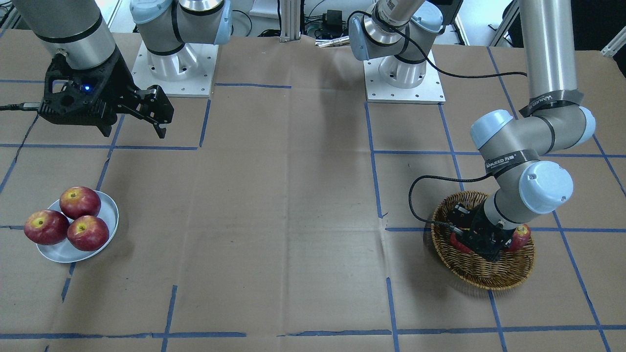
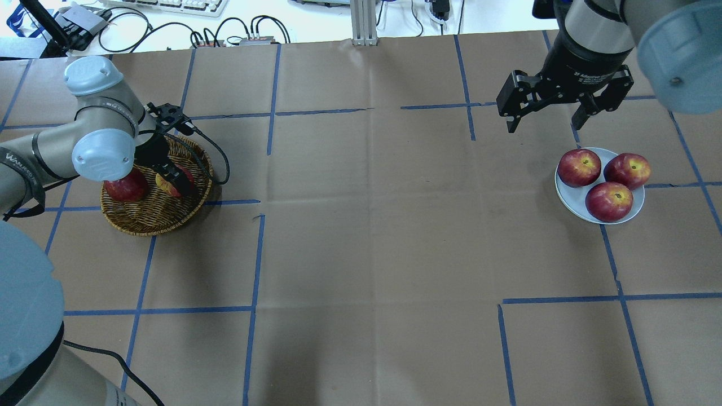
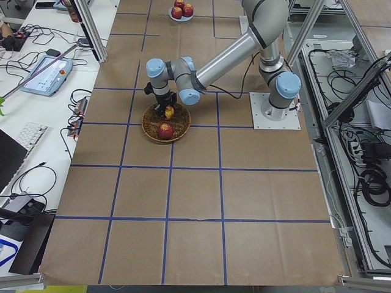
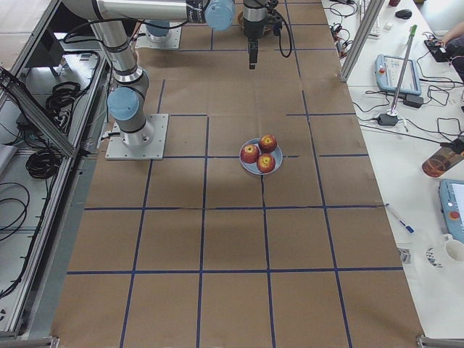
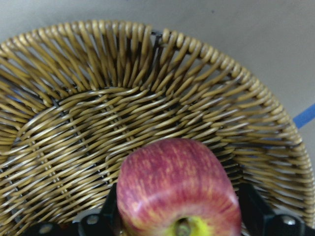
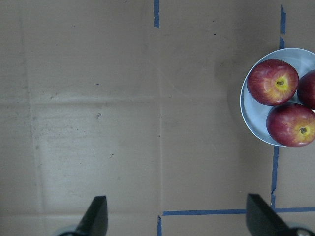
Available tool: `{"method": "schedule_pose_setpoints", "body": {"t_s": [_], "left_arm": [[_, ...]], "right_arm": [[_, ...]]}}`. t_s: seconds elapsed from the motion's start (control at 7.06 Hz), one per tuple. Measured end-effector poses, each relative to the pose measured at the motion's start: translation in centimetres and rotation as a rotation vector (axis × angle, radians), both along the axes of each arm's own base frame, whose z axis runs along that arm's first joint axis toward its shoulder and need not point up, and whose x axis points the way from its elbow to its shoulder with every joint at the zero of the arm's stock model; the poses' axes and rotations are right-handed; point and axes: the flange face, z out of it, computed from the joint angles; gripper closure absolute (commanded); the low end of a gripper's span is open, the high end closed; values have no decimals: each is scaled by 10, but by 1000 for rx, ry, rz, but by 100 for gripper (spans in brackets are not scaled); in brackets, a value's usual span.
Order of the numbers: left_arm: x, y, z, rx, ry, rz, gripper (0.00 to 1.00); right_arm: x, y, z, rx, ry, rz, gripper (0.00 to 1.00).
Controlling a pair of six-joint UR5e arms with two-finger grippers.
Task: Transfer apple from basket to plate
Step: 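Carry the apple with the left gripper to the table center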
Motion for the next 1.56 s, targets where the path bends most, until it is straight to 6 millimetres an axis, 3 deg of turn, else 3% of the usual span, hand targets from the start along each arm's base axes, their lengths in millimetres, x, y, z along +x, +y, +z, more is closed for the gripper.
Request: {"method": "schedule_pose_setpoints", "body": {"t_s": [0.28, 0.43, 0.71, 0.85, 1.13, 1.28, 1.56], "left_arm": [[-15, -1, 35, -60, -17, 81, 56], [-39, 1, 54, -95, -20, 162, 55], [-140, 10, 78, -147, -10, 319, 54], [-204, 17, 84, -164, -1, 401, 54], [-313, 31, 73, -153, 7, 511, 54], [-350, 37, 55, -132, 4, 540, 54], [-387, 39, 24, -77, 25, 558, 53]], "right_arm": [[0, 0, 0, 0, 0, 0, 0], [0, 0, 0, 0, -1, 0, 0], [0, 0, 0, 0, 0, 0, 0], [0, 0, 0, 1, 0, 0, 0], [0, 0, 0, 1, 0, 0, 0], [0, 0, 0, 1, 0, 0, 0], [0, 0, 0, 1, 0, 0, 0]]}}
